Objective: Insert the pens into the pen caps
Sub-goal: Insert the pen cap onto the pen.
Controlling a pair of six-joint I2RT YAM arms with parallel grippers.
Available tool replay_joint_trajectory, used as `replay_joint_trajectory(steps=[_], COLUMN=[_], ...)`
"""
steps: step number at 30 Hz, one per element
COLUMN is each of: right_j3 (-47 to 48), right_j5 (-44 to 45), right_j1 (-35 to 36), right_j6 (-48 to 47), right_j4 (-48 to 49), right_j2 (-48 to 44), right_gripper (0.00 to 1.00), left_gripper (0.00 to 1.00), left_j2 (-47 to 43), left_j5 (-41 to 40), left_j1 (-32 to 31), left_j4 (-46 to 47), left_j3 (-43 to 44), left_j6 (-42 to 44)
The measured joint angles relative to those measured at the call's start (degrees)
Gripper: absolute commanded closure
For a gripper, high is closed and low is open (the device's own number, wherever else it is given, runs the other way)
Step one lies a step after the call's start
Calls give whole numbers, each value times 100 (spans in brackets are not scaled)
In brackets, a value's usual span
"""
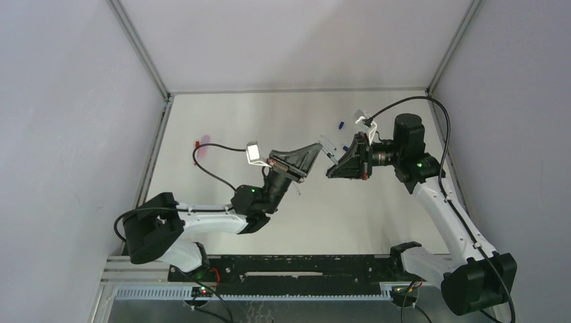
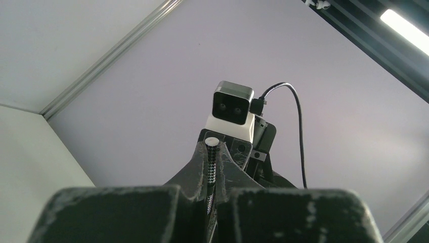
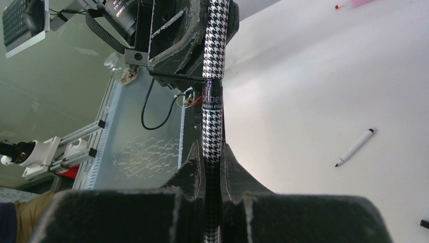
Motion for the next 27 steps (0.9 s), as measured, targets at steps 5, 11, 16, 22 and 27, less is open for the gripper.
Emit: replay_joint_trajectory(steps=[5,11,16,22,27], right_j3=[0,0,0,0,0], right_j5=[9,-9,-9,-15,-114], right_j1=[0,7,4,-2,-7], right_j6=[-17,-173,-326,-463,-669], right_j4=[-11,-101,-118,-229,-361], right_j2=[2,2,2,2,2], right_gripper=[100,100,100,100,100], left_gripper=[95,72,60,43,32], left_j2=[57,94,92,-83,-330], left_j5=[-81,-63,0,0,-127], left_j1=[-33,-55,-195,-232,-232], left_j4=[79,87,-35,-103,-103], left_j3=[0,0,-2,-188,-538], left_j6=[26,-2,-39,-35,-33])
